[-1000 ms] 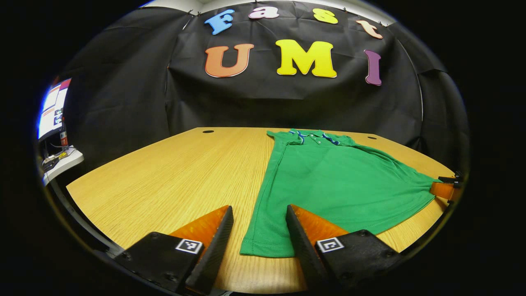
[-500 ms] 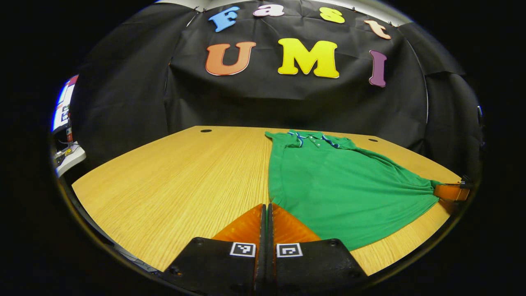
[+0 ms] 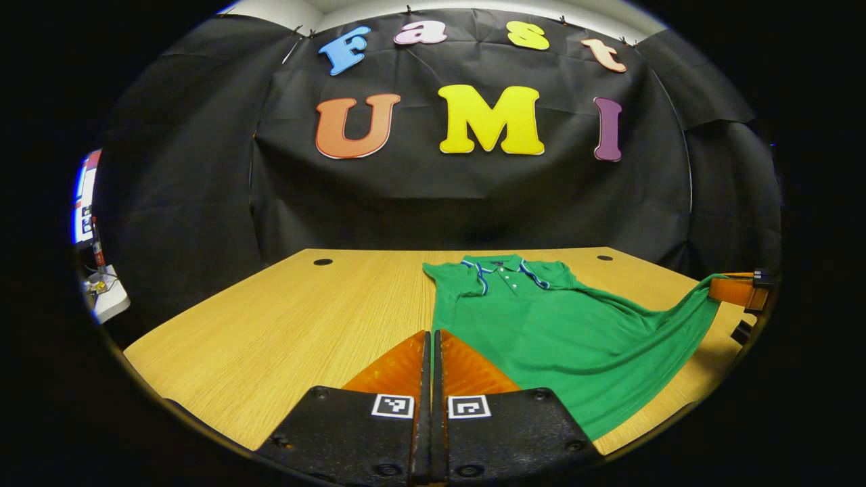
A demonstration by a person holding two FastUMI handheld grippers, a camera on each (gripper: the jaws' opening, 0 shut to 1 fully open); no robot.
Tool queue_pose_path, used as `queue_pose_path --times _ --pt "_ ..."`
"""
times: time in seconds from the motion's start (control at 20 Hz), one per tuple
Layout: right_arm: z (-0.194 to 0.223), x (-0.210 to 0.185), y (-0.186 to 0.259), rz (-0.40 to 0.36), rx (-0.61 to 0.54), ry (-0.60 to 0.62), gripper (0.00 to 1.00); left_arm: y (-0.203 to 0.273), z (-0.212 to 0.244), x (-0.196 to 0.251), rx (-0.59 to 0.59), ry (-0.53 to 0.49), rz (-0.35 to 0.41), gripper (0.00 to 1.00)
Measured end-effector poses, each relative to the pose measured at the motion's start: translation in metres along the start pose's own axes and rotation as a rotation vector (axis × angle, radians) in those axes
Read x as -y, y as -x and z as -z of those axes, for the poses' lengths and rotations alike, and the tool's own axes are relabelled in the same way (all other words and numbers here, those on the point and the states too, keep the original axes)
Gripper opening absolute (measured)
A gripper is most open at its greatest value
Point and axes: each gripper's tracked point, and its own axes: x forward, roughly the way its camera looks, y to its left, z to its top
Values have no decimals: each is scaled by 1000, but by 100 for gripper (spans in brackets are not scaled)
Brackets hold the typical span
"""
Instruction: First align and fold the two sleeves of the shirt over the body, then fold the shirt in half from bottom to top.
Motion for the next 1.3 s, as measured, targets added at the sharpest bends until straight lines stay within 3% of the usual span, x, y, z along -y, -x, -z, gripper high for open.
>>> queue_pose_path --times 0.3,0.35,0.4,0.45,0.5,0.6,0.7,0.8,0.95,1.0,1.1,1.3 --pt "-11 -11 -13 -22 15 28 1 2 18 10 -77 49 48 7" --pt "-9 -13 -11 -23 15 32 1 6 28 13 -94 64 50 17" --pt "-9 -14 -9 -26 18 32 1 11 35 16 -106 71 49 36" --pt "-8 -16 -6 -28 21 36 1 15 43 18 -126 67 48 45" --pt "-8 -15 -3 -23 26 40 1 20 53 18 -146 64 34 67" --pt "-9 -14 6 -5 44 43 0 30 67 24 -176 45 21 86" --pt "-4 -15 16 1 48 30 1 43 82 36 -213 55 43 94" --pt "2 -16 23 6 39 36 1 53 92 45 -248 82 64 95" --pt "8 -16 29 15 32 45 1 57 98 48 -249 96 71 94" --pt "12 -18 29 12 25 46 1 54 105 43 -268 84 57 73" --pt "19 -16 27 16 5 53 1 46 102 36 -245 84 37 8" --pt "18 -10 25 18 -5 25 1 43 102 27 -258 68 26 6"
